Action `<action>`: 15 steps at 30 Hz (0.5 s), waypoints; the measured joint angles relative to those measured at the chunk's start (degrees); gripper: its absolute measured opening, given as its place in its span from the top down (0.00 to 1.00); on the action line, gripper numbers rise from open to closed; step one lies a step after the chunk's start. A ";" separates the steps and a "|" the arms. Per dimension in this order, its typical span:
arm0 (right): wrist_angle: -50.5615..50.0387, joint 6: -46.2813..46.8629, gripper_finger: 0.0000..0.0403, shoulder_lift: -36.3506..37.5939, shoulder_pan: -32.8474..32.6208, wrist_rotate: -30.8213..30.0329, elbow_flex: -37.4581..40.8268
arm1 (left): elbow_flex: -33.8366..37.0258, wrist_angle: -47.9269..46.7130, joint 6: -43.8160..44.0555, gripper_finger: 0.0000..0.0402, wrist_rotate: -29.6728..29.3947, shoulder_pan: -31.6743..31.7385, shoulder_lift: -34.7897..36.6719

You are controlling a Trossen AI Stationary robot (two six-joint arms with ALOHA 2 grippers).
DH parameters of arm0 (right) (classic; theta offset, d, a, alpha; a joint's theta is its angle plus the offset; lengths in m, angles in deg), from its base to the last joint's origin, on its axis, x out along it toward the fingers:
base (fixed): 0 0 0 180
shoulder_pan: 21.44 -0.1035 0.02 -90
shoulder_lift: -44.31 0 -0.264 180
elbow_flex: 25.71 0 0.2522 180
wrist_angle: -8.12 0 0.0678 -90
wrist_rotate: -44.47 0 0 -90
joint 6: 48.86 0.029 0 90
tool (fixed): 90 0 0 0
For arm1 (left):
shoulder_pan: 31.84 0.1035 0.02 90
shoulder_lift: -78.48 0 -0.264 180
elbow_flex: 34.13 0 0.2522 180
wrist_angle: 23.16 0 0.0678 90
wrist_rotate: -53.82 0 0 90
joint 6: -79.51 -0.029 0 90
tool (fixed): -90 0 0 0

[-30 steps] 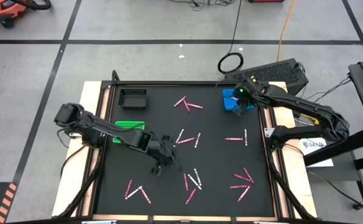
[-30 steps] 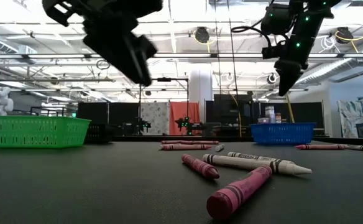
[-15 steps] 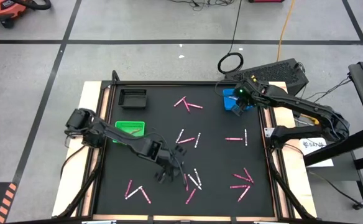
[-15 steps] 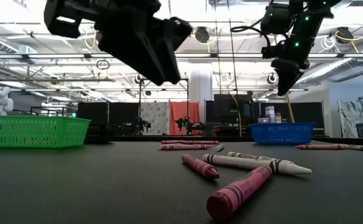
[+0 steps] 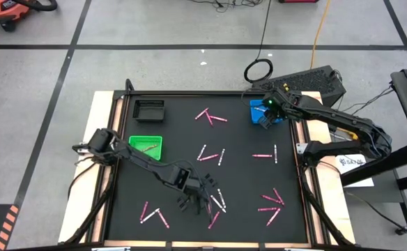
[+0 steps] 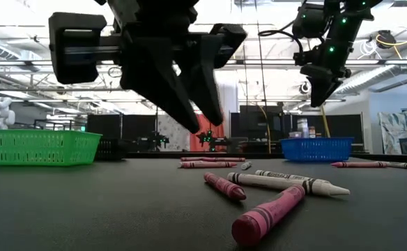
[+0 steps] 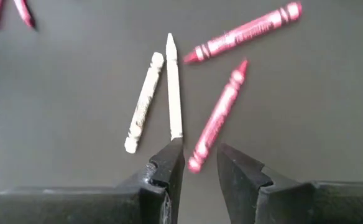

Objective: Sort crayons
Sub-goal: Put the red crayon into the back bin

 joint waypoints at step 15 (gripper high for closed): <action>0.33 0.16 0.71 0.00 0.00 2.86 0.00 | -0.45 2.04 -8.26 0.74 0.03 -0.44 -1.42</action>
